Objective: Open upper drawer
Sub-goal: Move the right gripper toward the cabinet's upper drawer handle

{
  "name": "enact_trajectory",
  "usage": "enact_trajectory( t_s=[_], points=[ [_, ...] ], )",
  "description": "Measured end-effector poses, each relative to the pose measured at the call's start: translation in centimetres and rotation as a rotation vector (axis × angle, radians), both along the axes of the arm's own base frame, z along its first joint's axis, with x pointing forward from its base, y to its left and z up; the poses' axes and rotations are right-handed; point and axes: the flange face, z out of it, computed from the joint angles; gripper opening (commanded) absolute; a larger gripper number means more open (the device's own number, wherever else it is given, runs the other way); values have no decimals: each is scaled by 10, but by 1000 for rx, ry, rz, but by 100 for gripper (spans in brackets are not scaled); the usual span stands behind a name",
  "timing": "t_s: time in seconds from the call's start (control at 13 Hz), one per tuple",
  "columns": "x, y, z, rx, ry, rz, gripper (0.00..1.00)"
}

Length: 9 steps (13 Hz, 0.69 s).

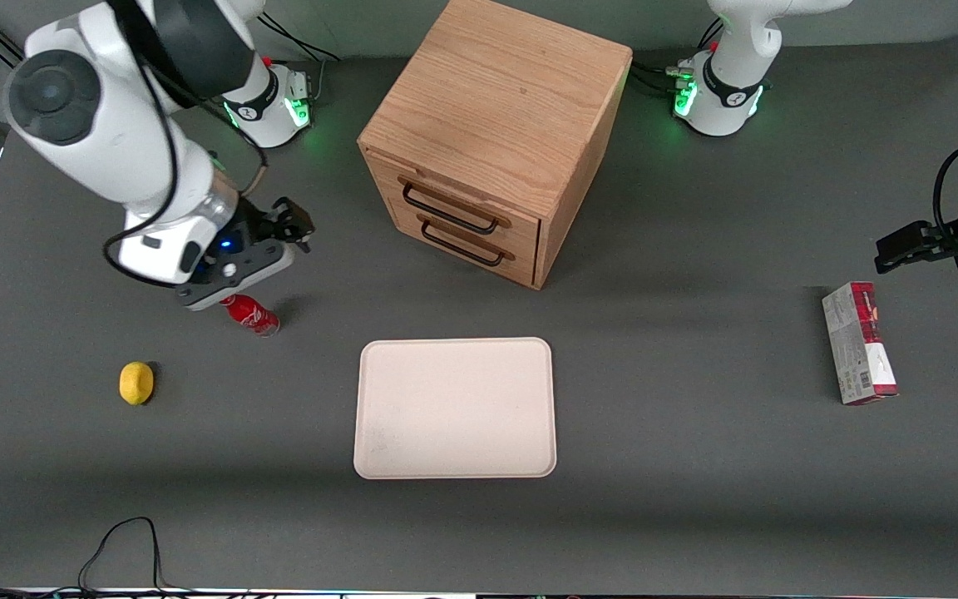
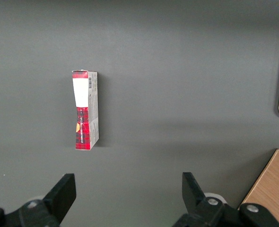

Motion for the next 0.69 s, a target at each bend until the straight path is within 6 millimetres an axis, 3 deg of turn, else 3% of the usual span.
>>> enact_trajectory(
  t_s=[0.23, 0.46, 0.69],
  points=[
    [-14, 39, -9, 66, 47, 77, 100],
    [-19, 62, -22, 194, 111, 211, 100],
    [-21, 89, -47, 259, 158, 359, 100]
  ],
)
